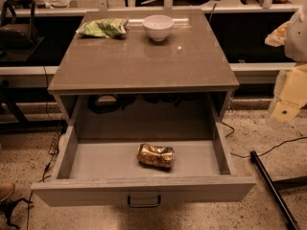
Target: Pick orange can from top drawer and place on counter
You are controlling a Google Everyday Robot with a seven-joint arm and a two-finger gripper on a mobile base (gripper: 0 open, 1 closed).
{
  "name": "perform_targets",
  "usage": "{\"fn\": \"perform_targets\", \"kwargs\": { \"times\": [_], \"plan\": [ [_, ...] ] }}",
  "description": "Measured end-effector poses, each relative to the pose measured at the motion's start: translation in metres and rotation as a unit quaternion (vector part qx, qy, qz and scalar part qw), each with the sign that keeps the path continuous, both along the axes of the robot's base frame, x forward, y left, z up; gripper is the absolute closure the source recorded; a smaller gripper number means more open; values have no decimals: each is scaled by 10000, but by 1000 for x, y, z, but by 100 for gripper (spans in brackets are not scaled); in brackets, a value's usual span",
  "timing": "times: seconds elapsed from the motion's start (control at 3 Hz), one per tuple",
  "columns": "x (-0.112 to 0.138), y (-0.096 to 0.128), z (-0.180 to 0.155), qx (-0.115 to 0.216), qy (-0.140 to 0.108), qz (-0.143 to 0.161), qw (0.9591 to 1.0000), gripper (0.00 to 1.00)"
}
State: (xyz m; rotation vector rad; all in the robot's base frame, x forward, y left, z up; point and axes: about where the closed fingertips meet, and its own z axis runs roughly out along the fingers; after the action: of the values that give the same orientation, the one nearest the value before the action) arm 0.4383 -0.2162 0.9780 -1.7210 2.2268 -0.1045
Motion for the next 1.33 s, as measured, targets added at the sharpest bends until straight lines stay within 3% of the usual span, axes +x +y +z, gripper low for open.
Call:
{"fn": "perform_targets", "kwargs": {
  "times": [0.33, 0.67, 1.0, 1.33],
  "plan": [
    [1, 1, -5, 40, 47, -41, 10000, 0],
    [5, 10, -40, 344, 414, -351, 9979, 0],
    [16, 56, -108, 941, 1003, -508, 9892, 0],
    [31, 122, -179, 1403, 1421, -717, 9772, 0]
  ]
}}
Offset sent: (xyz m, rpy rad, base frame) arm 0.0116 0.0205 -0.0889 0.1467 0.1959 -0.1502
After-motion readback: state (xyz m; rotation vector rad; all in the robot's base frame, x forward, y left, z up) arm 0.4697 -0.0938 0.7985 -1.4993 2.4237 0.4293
